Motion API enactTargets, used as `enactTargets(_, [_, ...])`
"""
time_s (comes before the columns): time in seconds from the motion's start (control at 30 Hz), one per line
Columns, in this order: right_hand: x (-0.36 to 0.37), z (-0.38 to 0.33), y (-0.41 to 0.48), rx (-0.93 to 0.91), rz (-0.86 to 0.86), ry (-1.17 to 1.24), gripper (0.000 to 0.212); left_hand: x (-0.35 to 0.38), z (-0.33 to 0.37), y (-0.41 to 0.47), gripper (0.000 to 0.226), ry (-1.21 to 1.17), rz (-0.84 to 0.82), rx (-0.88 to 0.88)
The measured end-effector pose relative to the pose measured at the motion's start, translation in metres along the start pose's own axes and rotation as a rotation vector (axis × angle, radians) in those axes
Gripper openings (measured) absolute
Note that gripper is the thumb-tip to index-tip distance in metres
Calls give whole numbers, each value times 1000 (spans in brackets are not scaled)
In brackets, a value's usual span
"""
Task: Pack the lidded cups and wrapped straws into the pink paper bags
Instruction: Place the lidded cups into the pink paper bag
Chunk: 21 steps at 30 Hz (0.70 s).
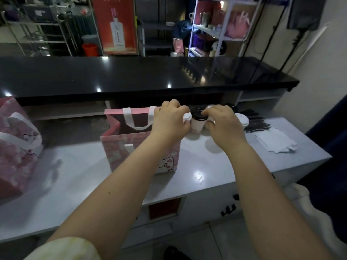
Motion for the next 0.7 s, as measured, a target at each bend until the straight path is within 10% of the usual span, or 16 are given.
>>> enactTargets(0.33, [-16,159,-15,251,-78,-69,31,102,119,55,35,35,-163,32])
enactTargets(0.7, [56,275,22,133,-437,-116,58,222,129,87,41,57,-356,-264])
Point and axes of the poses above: each hand's wrist, its own y-axis towards the middle knuckle, its own x-axis out of the palm, z = x × y, the point moved 5 cm from there along y, towards the middle knuckle, and after that the axes turned 12 degrees about y, right-handed, at the moved point
